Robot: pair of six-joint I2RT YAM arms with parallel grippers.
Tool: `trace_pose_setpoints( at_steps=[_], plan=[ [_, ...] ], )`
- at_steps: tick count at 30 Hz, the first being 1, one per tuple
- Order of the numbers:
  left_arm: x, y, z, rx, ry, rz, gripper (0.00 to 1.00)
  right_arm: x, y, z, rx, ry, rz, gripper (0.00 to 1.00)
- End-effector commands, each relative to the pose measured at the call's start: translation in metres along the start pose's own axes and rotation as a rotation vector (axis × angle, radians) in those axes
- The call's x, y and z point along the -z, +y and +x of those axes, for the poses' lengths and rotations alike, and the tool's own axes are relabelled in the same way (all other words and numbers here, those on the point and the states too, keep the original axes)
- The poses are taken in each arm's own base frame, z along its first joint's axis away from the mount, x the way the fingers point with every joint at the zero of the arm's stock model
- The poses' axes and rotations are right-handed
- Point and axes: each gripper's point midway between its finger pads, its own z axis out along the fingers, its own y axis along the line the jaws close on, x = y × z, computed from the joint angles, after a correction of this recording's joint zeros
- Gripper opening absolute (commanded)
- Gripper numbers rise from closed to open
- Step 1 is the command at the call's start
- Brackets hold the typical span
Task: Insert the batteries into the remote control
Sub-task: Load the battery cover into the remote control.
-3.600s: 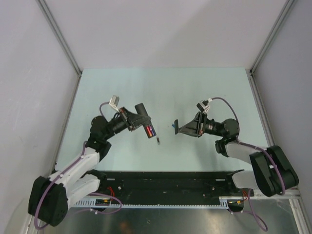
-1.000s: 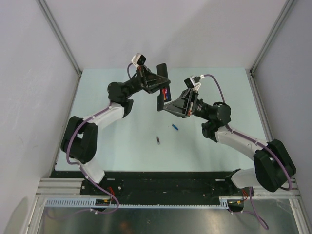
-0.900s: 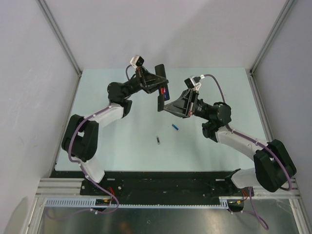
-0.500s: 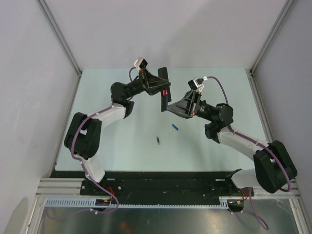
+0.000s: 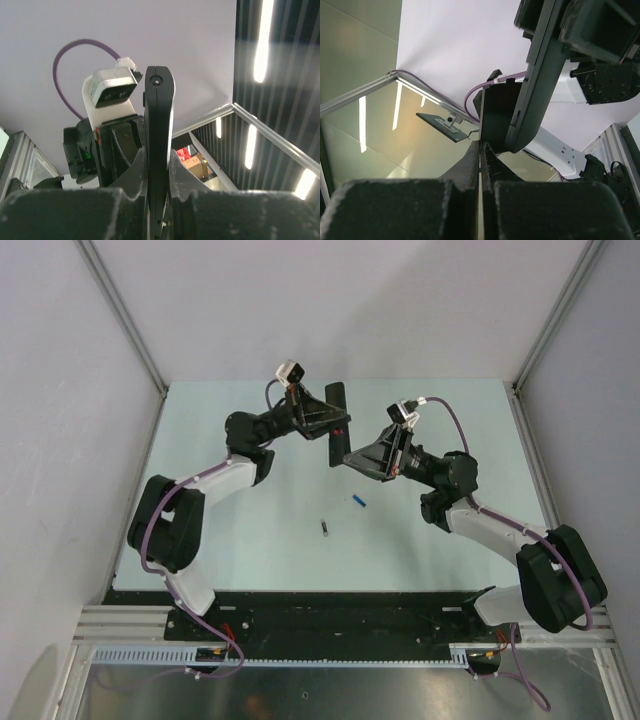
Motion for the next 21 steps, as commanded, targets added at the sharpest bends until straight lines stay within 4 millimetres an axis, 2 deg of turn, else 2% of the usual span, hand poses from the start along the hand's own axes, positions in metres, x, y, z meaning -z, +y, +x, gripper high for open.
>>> trace_pose_setpoints(
  at_steps=[1, 12, 21],
  plan=[
    [0.013, -0.070, 0.055, -0.266, 0.124, 0.225, 0.00, 0.007, 0.042, 0.012, 0.197, 0.036, -0.191, 0.00],
    [0.019, -0.066, 0.056, -0.239, 0.092, 0.223, 0.00, 0.013, 0.029, 0.003, 0.178, 0.006, -0.155, 0.00],
    [0.020, -0.063, 0.044, -0.226, 0.056, 0.221, 0.00, 0.020, 0.023, -0.002, 0.163, -0.010, -0.129, 0.00]
  ],
)
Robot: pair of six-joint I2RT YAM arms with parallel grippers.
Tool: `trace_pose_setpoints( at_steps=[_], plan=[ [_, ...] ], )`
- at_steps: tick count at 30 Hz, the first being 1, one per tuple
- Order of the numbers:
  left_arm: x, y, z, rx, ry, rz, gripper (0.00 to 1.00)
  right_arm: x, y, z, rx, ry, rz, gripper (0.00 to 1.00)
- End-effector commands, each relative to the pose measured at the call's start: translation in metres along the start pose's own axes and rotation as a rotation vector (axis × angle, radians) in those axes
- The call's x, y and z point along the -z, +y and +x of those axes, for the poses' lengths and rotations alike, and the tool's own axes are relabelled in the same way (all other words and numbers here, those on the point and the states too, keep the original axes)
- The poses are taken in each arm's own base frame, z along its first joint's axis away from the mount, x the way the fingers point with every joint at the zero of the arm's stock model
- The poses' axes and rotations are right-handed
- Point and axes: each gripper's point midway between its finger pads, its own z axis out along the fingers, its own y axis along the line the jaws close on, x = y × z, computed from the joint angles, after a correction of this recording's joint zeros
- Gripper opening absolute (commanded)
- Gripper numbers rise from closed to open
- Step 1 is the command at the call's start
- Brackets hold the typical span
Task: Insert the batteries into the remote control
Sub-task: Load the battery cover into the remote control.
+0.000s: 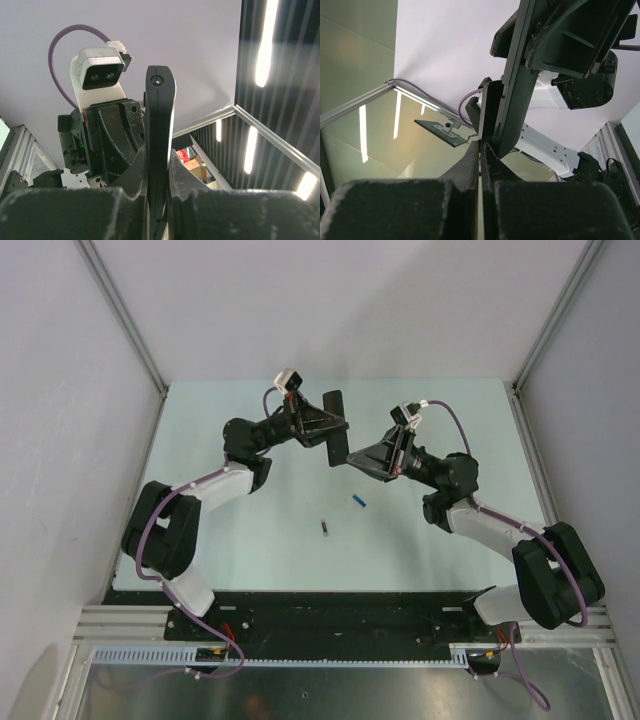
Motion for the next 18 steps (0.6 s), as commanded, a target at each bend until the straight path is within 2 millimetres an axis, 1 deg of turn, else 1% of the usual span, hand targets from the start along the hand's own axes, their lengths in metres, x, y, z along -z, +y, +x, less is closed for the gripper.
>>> trace_pose_setpoints(
  at_steps=[1, 11, 15, 18],
  plan=[
    [0.012, -0.066, 0.031, -0.250, 0.070, 0.244, 0.00, 0.012, 0.035, 0.007, 0.187, 0.015, -0.161, 0.00],
    [0.017, -0.057, 0.021, -0.247, 0.030, 0.228, 0.00, 0.015, 0.021, -0.002, 0.153, 0.001, -0.126, 0.00],
    [0.018, -0.050, 0.019, -0.236, 0.020, 0.213, 0.00, 0.016, 0.016, -0.007, 0.142, -0.007, -0.113, 0.00],
    [0.020, -0.043, 0.017, -0.227, 0.006, 0.198, 0.00, 0.017, 0.010, -0.009, 0.120, -0.009, -0.098, 0.02]
  ],
)
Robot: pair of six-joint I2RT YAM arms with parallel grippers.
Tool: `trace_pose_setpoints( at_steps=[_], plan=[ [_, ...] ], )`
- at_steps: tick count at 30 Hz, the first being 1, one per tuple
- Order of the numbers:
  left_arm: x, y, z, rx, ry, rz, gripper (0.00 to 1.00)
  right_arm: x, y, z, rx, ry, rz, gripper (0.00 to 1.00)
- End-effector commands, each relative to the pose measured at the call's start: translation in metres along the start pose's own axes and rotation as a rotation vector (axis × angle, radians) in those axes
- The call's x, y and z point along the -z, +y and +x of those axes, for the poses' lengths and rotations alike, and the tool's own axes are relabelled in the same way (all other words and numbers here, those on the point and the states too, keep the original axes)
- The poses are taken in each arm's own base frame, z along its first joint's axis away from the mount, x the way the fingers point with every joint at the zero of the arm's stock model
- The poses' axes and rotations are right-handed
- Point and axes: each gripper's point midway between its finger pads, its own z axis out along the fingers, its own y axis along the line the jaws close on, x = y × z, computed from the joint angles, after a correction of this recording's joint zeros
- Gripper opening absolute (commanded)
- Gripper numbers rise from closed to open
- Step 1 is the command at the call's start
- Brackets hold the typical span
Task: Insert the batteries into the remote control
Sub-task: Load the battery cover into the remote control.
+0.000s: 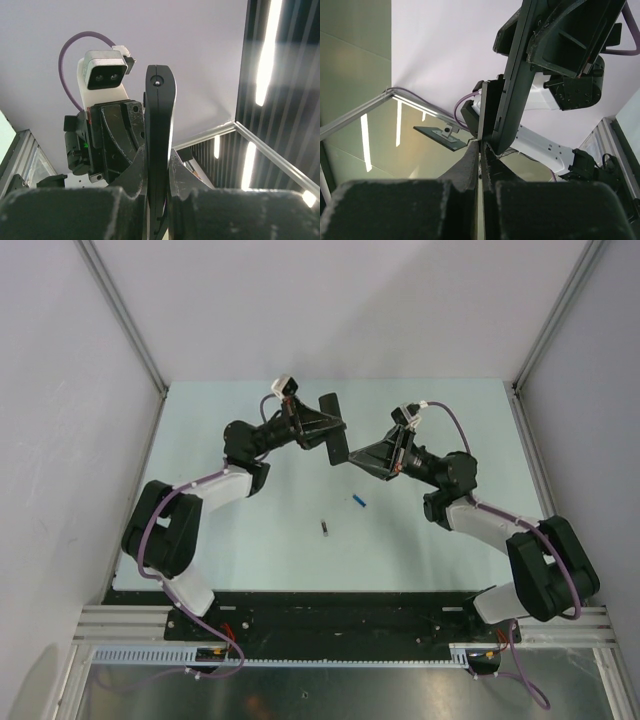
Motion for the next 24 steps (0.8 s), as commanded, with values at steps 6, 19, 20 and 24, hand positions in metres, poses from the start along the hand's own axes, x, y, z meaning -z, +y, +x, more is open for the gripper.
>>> trace_pose_setpoints(
  at_steps=[6, 19, 20, 24],
  plan=[
    [0.019, -0.044, 0.023, -0.235, 0.046, 0.204, 0.00, 0.013, 0.015, -0.004, 0.134, -0.003, -0.111, 0.05],
    [0.023, -0.025, 0.013, -0.236, 0.039, 0.155, 0.00, 0.017, -0.008, -0.011, 0.096, 0.006, -0.058, 0.17],
    [0.023, -0.024, 0.012, -0.235, 0.035, 0.152, 0.00, 0.018, -0.009, -0.012, 0.096, 0.006, -0.054, 0.18],
    [0.023, -0.019, 0.012, -0.236, 0.039, 0.142, 0.00, 0.019, -0.016, -0.012, 0.088, 0.011, -0.041, 0.23]
  ],
)
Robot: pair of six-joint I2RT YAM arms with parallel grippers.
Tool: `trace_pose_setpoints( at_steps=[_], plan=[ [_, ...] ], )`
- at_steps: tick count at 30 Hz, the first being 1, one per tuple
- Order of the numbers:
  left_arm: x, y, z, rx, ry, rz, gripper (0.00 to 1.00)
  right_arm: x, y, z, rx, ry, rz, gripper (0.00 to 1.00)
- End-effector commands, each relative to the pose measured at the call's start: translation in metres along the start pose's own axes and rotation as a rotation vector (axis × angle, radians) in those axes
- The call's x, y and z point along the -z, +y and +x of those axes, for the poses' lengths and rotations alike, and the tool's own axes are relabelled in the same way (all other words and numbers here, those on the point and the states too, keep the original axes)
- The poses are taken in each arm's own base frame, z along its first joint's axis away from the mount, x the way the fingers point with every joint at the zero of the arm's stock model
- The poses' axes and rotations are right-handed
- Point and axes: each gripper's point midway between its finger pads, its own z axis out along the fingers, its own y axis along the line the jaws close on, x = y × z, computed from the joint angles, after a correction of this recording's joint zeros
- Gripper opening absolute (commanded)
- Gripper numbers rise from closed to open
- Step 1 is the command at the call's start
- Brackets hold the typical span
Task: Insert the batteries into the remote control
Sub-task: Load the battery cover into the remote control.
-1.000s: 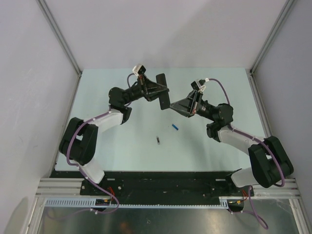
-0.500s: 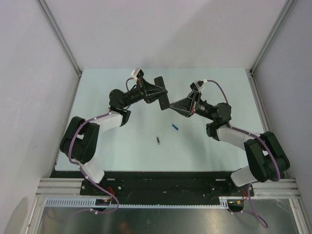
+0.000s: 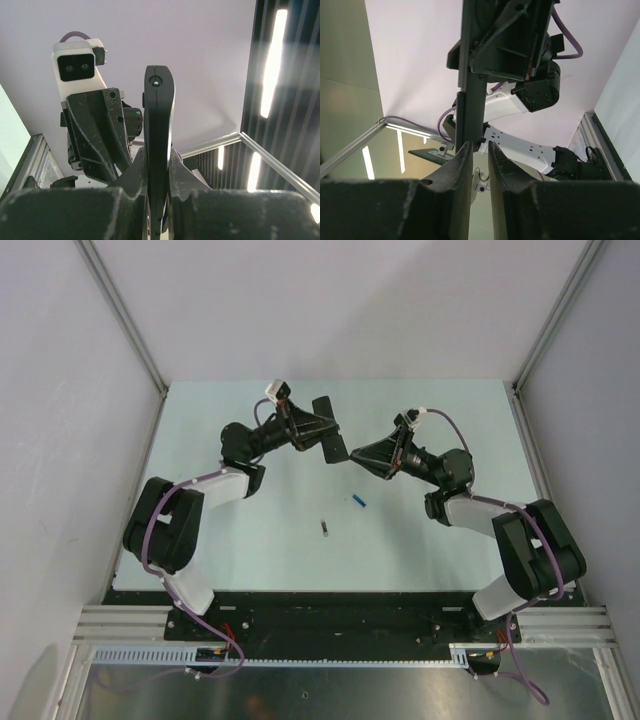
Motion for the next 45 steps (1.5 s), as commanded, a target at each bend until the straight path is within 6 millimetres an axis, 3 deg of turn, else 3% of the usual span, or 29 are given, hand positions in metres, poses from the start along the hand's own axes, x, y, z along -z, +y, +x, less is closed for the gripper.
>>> trace_pose_setpoints(
  at_steps=[1, 12, 14, 15, 16, 17, 18, 19, 20, 21, 22, 23, 24, 25, 26, 27, 29, 32, 39, 45],
  plan=[
    [0.011, -0.040, 0.030, -0.243, 0.093, 0.184, 0.00, 0.006, 0.034, 0.017, 0.200, 0.061, -0.158, 0.24],
    [0.017, -0.032, 0.019, -0.255, 0.063, 0.160, 0.00, 0.024, 0.036, 0.006, 0.232, 0.054, -0.086, 0.33],
    [0.020, -0.029, 0.017, -0.258, 0.054, 0.150, 0.00, 0.032, 0.041, 0.001, 0.325, 0.038, -0.045, 0.35],
    [0.021, -0.028, 0.017, -0.268, 0.054, 0.146, 0.00, 0.034, 0.028, -0.006, 0.266, 0.016, 0.039, 0.38],
    [0.022, -0.024, 0.016, -0.265, 0.052, 0.135, 0.00, 0.036, 0.021, -0.011, 0.375, 0.008, 0.084, 0.39],
    [0.025, -0.019, 0.016, -0.257, 0.044, 0.123, 0.00, 0.034, 0.041, -0.012, 0.463, 0.000, 0.097, 0.39],
    [0.026, -0.016, 0.015, -0.256, 0.031, 0.120, 0.00, 0.038, 0.010, -0.016, 0.355, -0.010, 0.269, 0.39],
    [0.028, -0.012, 0.013, -0.247, 0.019, 0.111, 0.00, 0.039, 0.006, -0.015, 0.395, -0.019, 0.351, 0.40],
    [0.031, -0.005, 0.012, -0.237, 0.010, 0.096, 0.00, 0.042, 0.007, -0.032, 0.603, -0.090, 0.461, 0.43],
    [0.033, -0.002, 0.012, -0.245, 0.006, 0.088, 0.00, 0.040, 0.004, -0.015, 0.571, -0.046, 0.574, 0.46],
    [0.035, 0.001, 0.013, -0.247, 0.004, 0.078, 0.00, 0.040, 0.006, -0.016, 0.591, -0.053, 0.622, 0.48],
    [0.037, 0.006, 0.014, -0.241, -0.002, 0.064, 0.00, 0.048, -0.009, -0.017, 0.566, -0.040, 0.718, 0.50],
    [0.038, 0.009, 0.015, -0.261, -0.002, 0.054, 0.00, 0.043, 0.000, -0.016, 0.583, -0.035, 0.729, 0.50],
    [0.039, 0.012, 0.015, -0.258, -0.006, 0.037, 0.00, 0.046, -0.004, -0.020, 0.606, -0.059, 0.789, 0.51],
    [0.040, 0.016, 0.016, -0.275, -0.009, 0.023, 0.00, 0.052, -0.013, -0.015, 0.616, -0.036, 0.859, 0.54],
    [0.041, 0.021, 0.015, -0.265, -0.014, 0.005, 0.00, 0.043, -0.008, -0.007, 0.652, -0.016, 0.871, 0.57],
    [0.044, 0.026, 0.018, -0.284, -0.012, -0.016, 0.00, 0.048, -0.013, -0.005, 0.672, -0.020, 0.952, 0.67],
    [0.047, 0.035, 0.019, -0.294, -0.020, -0.058, 0.00, 0.048, -0.017, 0.002, 0.701, 0.007, 1.029, 0.73],
    [0.053, 0.055, 0.022, -0.272, -0.049, -0.150, 0.00, 0.032, -0.014, 0.029, 0.790, 0.085, 1.070, 0.77],
    [0.059, 0.076, 0.024, -0.175, -0.086, -0.194, 0.00, 0.023, -0.018, 0.035, 0.799, 0.088, 1.077, 0.78]
  ],
)
